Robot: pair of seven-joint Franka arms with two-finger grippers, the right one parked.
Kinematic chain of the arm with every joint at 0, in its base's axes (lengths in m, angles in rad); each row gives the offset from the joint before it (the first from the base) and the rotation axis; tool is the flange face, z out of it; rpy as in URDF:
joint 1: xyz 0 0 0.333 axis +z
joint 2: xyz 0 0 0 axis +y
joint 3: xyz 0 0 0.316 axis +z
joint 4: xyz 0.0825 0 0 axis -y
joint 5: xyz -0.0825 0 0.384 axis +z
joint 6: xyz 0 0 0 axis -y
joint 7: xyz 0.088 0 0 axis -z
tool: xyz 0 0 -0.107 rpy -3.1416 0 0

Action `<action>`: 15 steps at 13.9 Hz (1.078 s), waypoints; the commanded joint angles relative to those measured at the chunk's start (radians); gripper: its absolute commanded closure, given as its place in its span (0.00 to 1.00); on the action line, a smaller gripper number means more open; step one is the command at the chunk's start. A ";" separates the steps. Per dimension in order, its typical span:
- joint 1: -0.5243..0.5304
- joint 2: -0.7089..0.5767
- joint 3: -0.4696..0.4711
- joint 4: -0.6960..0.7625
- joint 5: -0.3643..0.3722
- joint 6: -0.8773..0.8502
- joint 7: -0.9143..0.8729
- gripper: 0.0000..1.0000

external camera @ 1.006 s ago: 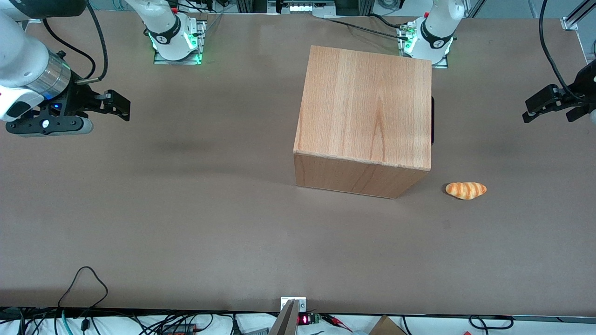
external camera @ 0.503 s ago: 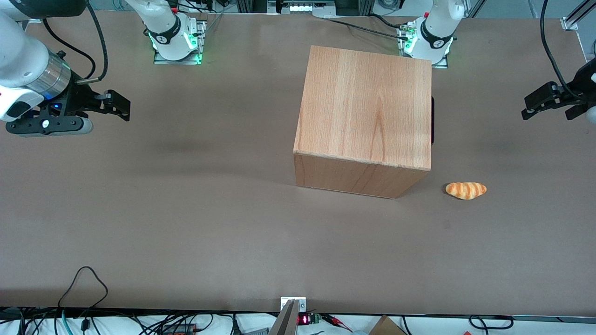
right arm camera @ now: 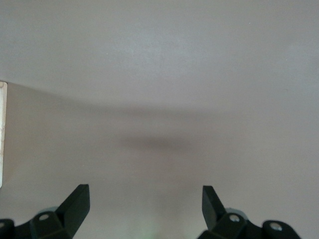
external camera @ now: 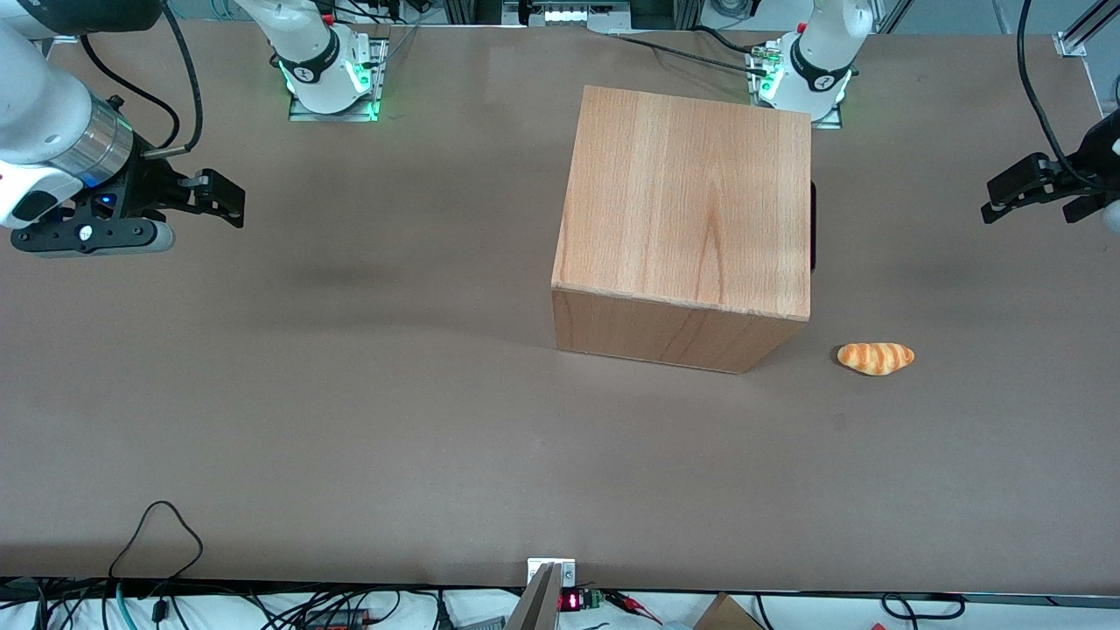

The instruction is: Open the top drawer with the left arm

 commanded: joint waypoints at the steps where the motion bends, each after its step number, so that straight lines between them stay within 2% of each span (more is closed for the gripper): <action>1: 0.004 0.011 0.002 0.015 -0.017 -0.022 0.022 0.00; 4: 0.004 0.015 0.001 -0.003 -0.021 -0.025 0.031 0.00; 9: 0.014 0.015 -0.003 -0.075 -0.138 -0.010 0.036 0.00; 15: 0.003 0.015 -0.013 -0.241 -0.243 0.119 0.043 0.00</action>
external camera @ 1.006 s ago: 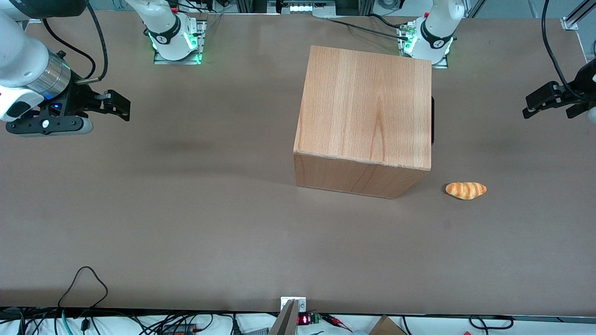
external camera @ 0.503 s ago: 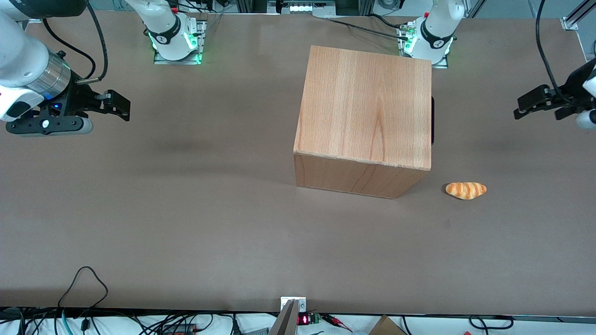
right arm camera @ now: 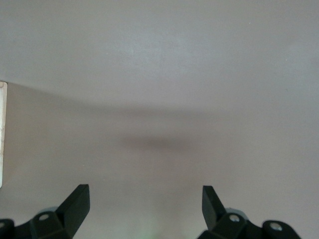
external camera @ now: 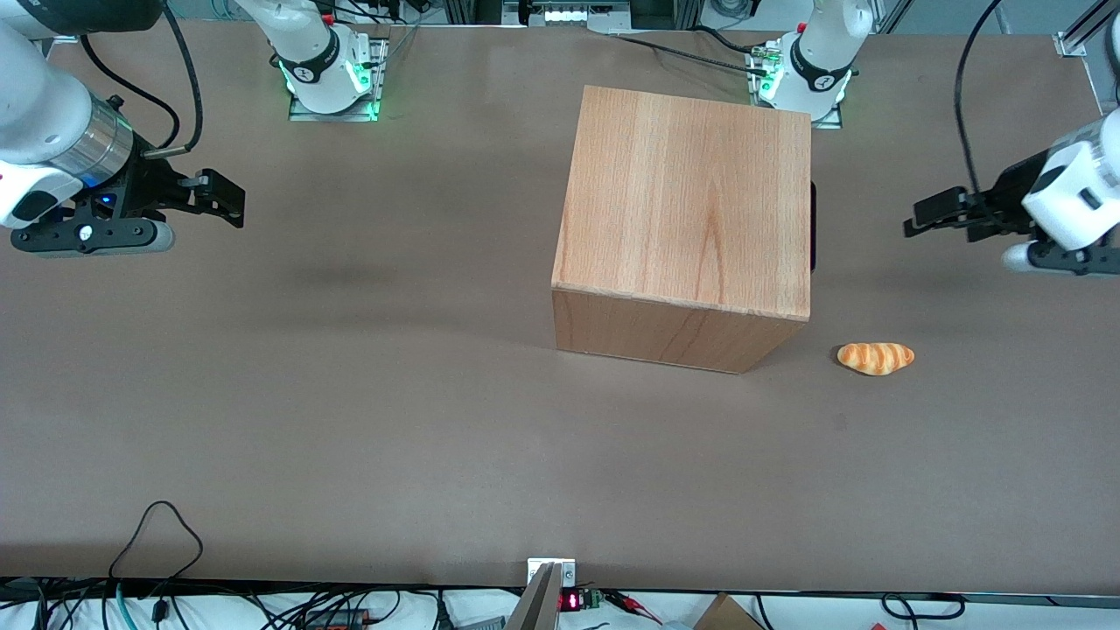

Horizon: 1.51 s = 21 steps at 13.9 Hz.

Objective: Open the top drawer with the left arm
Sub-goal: 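Move the open left gripper toward the black drawer handle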

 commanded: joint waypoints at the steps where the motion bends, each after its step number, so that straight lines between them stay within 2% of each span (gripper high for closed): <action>1: 0.001 -0.014 -0.013 -0.086 -0.067 0.070 0.041 0.00; 6: 0.002 -0.014 -0.054 -0.199 -0.092 0.187 0.052 0.00; 11: 0.005 -0.011 -0.054 -0.252 -0.121 0.211 0.095 0.00; 21: 0.001 0.041 -0.059 -0.256 -0.129 0.213 0.096 0.00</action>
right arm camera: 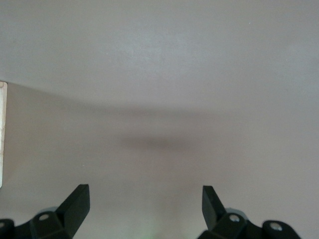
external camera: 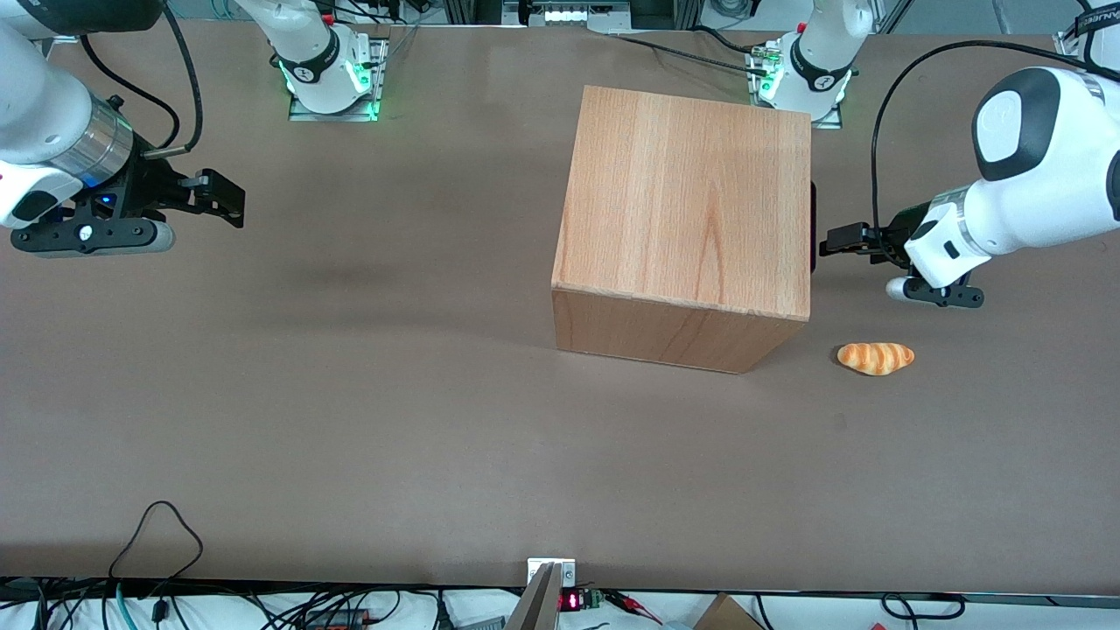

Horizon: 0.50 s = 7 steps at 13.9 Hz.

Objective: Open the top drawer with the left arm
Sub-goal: 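Move the open left gripper toward the black drawer handle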

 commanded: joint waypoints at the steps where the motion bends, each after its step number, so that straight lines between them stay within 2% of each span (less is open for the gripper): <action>1: 0.004 0.010 -0.009 -0.004 -0.032 0.010 0.027 0.00; 7: 0.002 0.027 -0.019 -0.004 -0.032 0.010 0.027 0.00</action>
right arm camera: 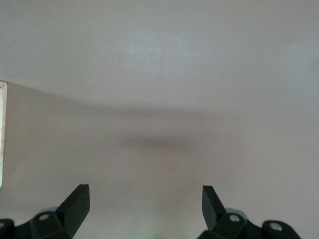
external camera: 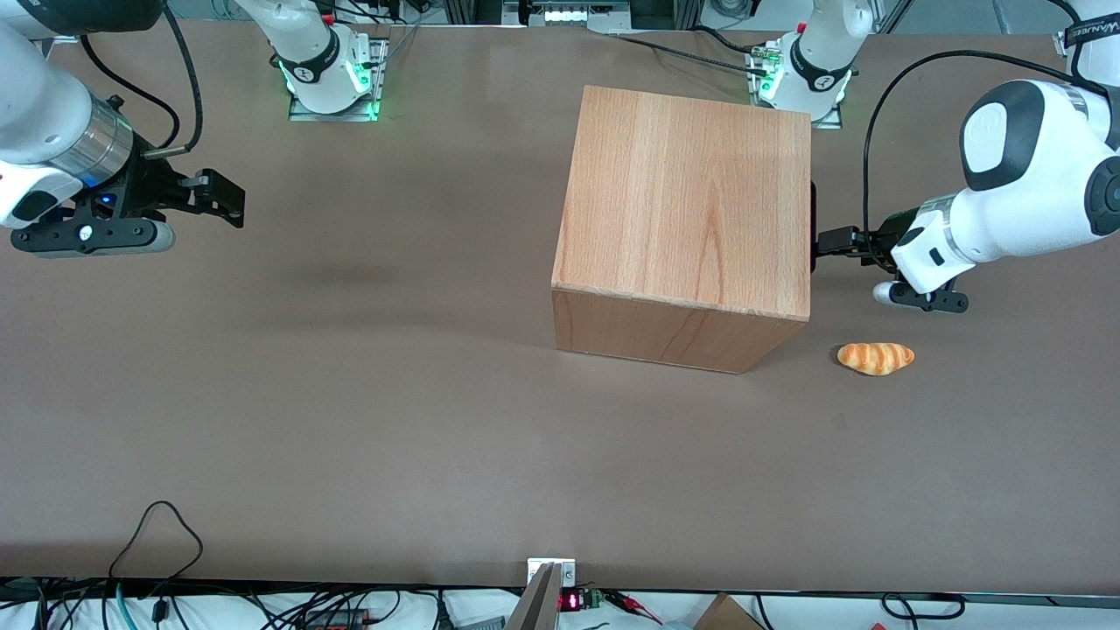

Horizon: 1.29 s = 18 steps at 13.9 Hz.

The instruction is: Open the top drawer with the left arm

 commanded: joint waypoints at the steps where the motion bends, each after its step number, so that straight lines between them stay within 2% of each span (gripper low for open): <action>1: 0.002 0.012 -0.005 -0.004 -0.031 0.010 0.024 0.00; 9: 0.002 0.038 -0.004 -0.006 -0.009 0.021 0.027 0.00; 15: 0.021 0.051 0.002 -0.012 0.069 0.025 0.024 0.00; 18: 0.056 0.051 0.005 -0.012 0.078 0.025 0.026 0.00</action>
